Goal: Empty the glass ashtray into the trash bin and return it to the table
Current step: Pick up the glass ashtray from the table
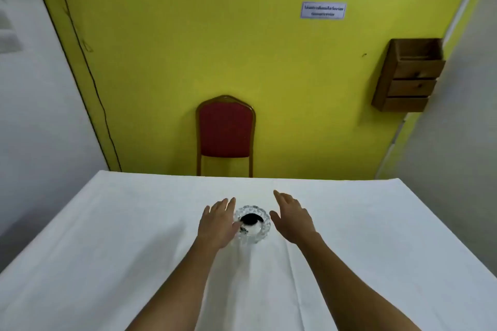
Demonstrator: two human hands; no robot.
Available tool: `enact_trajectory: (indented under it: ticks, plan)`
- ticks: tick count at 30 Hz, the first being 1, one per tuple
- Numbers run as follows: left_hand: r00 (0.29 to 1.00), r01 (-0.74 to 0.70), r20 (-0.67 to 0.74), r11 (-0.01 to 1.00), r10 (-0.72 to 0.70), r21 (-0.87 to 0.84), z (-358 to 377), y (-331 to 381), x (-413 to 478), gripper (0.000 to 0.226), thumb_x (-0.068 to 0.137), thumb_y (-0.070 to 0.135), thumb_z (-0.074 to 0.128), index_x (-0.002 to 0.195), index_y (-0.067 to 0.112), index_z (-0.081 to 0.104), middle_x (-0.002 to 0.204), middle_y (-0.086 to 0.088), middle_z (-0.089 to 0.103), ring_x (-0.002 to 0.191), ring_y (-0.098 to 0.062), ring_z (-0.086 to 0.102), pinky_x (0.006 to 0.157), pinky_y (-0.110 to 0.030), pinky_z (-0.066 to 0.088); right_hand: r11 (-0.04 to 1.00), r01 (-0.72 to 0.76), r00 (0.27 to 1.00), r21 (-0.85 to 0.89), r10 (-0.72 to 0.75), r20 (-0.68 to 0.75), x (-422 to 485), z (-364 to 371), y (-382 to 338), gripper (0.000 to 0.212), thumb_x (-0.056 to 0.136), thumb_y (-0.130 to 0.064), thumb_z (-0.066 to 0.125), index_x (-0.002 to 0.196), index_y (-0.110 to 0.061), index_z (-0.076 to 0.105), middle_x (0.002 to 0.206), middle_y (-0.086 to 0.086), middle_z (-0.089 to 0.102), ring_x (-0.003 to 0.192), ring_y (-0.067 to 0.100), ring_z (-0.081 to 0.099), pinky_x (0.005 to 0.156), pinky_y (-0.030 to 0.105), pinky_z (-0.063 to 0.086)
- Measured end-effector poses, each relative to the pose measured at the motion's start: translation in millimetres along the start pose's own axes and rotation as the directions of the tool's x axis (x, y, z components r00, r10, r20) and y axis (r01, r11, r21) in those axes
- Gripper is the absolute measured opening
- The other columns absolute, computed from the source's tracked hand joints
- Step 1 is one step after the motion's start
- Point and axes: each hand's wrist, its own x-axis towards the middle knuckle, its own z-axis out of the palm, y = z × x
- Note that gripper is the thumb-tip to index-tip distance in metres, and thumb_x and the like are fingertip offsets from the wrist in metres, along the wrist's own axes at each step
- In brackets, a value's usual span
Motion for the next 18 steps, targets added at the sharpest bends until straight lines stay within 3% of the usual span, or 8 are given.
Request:
enact_trajectory:
  ticks: [7, 12, 18]
  plan:
    - [0.968, 0.143, 0.214, 0.989, -0.129, -0.049, 49, 8, 21, 0.108, 0.078, 0.071, 0.051, 0.152, 0.017, -0.007, 0.162, -0.007, 0.002, 0.149, -0.023, 0.002, 0.119, -0.048, 0.001, 0.994, -0.06, 0.986, 0.095, 0.044, 0.159, 27, 46, 18, 0.06, 0.098, -0.036, 0.041, 0.15, -0.017, 0.017, 0.153, 0.008, 0.031, 0.135, 0.029, 0.035, 0.104, 0.043, 0.039]
    - [0.961, 0.168, 0.234, 0.982, -0.145, -0.083, 75, 9, 37, 0.12, 0.07, 0.077, 0.054, 0.151, 0.014, -0.008, 0.162, -0.004, -0.002, 0.149, -0.021, -0.003, 0.119, -0.048, -0.005, 0.992, -0.045, 0.976, 0.116, 0.019, 0.219, 46, 71, 35, 0.061, 0.097, -0.036, 0.042, 0.15, -0.018, 0.017, 0.154, 0.008, 0.031, 0.135, 0.029, 0.034, 0.106, 0.043, 0.035]
    - [0.972, 0.155, 0.188, 0.985, -0.138, -0.078, 92, 1, 46, 0.134, 0.057, 0.086, 0.055, 0.151, 0.01, -0.003, 0.162, -0.005, 0.005, 0.149, -0.02, 0.001, 0.118, -0.048, -0.005, 0.991, 0.075, 0.96, 0.113, -0.102, 0.259, 56, 88, 50, 0.067, 0.094, -0.042, 0.046, 0.15, -0.021, 0.018, 0.152, 0.004, 0.035, 0.135, 0.027, 0.035, 0.108, 0.04, 0.031]
